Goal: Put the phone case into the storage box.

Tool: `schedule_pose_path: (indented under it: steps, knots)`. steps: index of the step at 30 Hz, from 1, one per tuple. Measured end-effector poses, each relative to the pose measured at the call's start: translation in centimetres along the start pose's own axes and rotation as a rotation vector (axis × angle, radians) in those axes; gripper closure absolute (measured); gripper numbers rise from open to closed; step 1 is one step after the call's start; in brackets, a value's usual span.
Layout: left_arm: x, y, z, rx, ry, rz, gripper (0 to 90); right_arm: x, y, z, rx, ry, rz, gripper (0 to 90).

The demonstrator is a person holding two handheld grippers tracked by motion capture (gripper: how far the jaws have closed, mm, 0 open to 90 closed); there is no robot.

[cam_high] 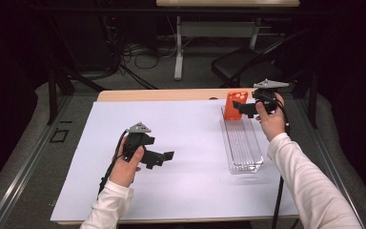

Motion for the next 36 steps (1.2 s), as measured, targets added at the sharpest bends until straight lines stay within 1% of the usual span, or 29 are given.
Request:
schedule_pose_path:
  steps: [3, 6, 9, 12, 16, 20, 23, 24, 28, 30, 34, 36]
  knots:
    - [0.0, 0.1, -0.1, 0.005, 0.0, 0.003, 0.6, -0.2, 0.0, 0.0, -0.003, 0.007, -0.01, 8.3]
    - [-0.1, 0.3, -0.1, 0.006, -0.001, 0.006, 0.6, -0.4, 0.1, 0.0, -0.011, 0.025, -0.016, 8.7]
    - [-0.1, 0.3, 0.0, 0.002, 0.003, 0.01, 0.6, -0.8, 0.2, -0.1, -0.009, 0.036, -0.031, 8.7]
    - [-0.2, 0.4, 0.0, -0.002, -0.002, 0.015, 0.6, -1.4, 0.3, -0.3, -0.003, 0.045, -0.05, 8.7]
    - [-0.2, 0.6, -0.1, 0.001, -0.012, 0.02, 0.6, -2.4, 0.5, -0.5, 0.009, 0.069, -0.086, 8.7]
    - [-0.1, 0.7, -0.2, 0.007, -0.018, 0.025, 0.6, -3.4, 0.7, -0.7, 0.009, 0.092, -0.119, 8.7]
    - [0.0, 0.6, -0.2, 0.005, -0.021, 0.028, 0.6, -4.3, 0.8, -0.8, 0.007, 0.098, -0.143, 8.7]
    - [0.0, 0.7, -0.2, 0.0, -0.023, 0.032, 0.6, -4.5, 0.8, -0.9, 0.01, 0.106, -0.151, 8.7]
    - [0.2, 0.8, -0.3, 0.007, -0.028, 0.032, 0.7, -5.8, 1.0, -1.1, 0.017, 0.114, -0.183, 8.7]
    - [0.3, 0.9, -0.3, 0.006, -0.026, 0.036, 0.7, -6.4, 1.2, -1.2, 0.024, 0.113, -0.193, 8.7]
    - [0.4, 0.9, -0.4, 0.003, -0.033, 0.041, 0.7, -7.6, 1.4, -1.3, 0.019, 0.118, -0.211, 8.7]
    - [0.4, 0.8, -0.4, 0.009, -0.031, 0.039, 0.7, -8.2, 1.6, -1.3, 0.017, 0.117, -0.217, 8.7]
Point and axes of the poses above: each handheld gripper's, and its own axes: y roughly backward along the jaws, z roughly out of its underside, x roughly to its right, the point moved 2 cm from there along -y, roughly forward along the jaws, and after that the axes turned 7 degrees about x, right-handed, at the moved point
